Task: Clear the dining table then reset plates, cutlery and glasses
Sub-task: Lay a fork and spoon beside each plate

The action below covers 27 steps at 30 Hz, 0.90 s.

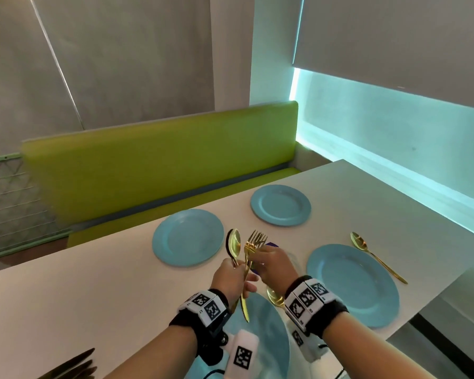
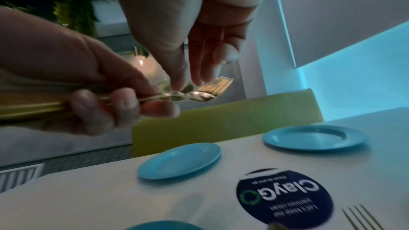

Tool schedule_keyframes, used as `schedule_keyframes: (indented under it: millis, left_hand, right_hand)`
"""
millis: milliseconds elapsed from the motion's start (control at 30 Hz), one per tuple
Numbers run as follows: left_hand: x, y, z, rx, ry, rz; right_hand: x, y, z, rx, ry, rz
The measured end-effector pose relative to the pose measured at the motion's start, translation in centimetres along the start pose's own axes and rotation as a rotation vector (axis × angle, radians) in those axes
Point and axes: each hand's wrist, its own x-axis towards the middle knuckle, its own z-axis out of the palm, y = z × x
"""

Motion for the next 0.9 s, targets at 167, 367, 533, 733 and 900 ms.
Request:
schedule_keyframes:
  millis: [167,367,533,733,900]
  left_hand:
    - [-1.2,0.6,-1.5,0.042,-0.046,0.043]
    - [-1.6,0.8,-2.1,0.12,-0.046,0.076]
    - [-0.2,1.1,-2.0,0.143,-0.064,0.056]
    - [3.0,2.5,-1.7,0.148,-0.119,0.015]
    - [7.2,4.1,-0.8,0.178,-0.009,-0.033]
  right_hand:
    - [-0.3,-2.3,-0.9,-0.099,-0.12,-0.095]
    - [-0.9,-2.6,-1.0,-0.124,-0.12,-0.073]
    - [1.1,-1.0,-0.9,-0.162,-0.192,-0.132]
    - [4.8,1.0,-2.1,-0.24,-0.413,-0.213]
    - [8.6,4.0,-1.3,-0.277,-0.508,-0.24]
